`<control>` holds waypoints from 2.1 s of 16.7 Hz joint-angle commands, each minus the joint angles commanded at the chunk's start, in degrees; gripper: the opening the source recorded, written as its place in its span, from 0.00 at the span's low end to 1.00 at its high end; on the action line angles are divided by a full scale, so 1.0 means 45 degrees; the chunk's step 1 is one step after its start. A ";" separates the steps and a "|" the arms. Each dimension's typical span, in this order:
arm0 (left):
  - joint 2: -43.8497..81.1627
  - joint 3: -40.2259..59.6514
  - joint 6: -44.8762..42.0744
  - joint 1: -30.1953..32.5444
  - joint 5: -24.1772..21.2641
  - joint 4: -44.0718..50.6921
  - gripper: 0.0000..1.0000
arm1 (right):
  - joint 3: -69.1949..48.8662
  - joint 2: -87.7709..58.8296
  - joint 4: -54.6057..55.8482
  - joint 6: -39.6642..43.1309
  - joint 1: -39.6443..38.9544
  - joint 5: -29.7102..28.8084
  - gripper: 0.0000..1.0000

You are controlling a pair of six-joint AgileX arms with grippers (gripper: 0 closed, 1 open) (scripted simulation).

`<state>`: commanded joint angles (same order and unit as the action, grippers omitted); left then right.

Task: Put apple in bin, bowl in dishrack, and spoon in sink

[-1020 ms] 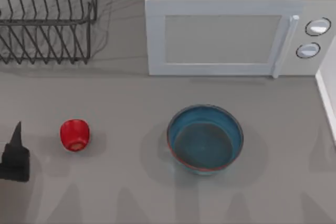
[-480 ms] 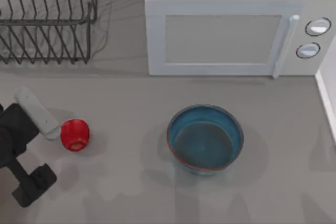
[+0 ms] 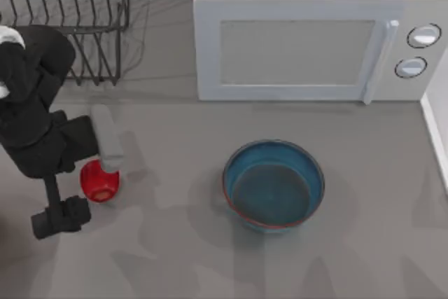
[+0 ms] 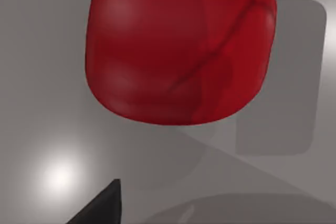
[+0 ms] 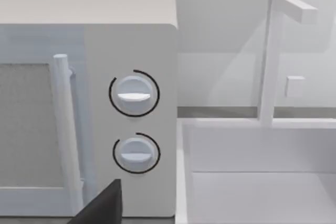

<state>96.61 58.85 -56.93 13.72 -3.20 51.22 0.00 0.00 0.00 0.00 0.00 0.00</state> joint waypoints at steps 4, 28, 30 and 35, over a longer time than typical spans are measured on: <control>0.1330 0.2192 -0.0675 0.0204 -0.0190 0.1005 1.00 | 0.0000 0.0000 0.0000 0.0000 0.0000 0.0000 1.00; 0.3428 0.1458 -0.0724 0.0466 -0.0321 -0.1962 0.85 | 0.0000 0.0000 0.0000 0.0000 0.0000 0.0000 1.00; 0.3428 0.1458 -0.0724 0.0466 -0.0321 -0.1962 0.70 | 0.0000 0.0000 0.0000 0.0000 0.0000 0.0000 1.00; 0.3428 0.1458 -0.0724 0.0466 -0.0321 -0.1962 0.32 | 0.0000 0.0000 0.0000 0.0000 0.0000 0.0000 1.00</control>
<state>112.04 65.41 -60.19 15.81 -4.65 42.39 0.00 0.00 0.00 0.00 0.00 0.00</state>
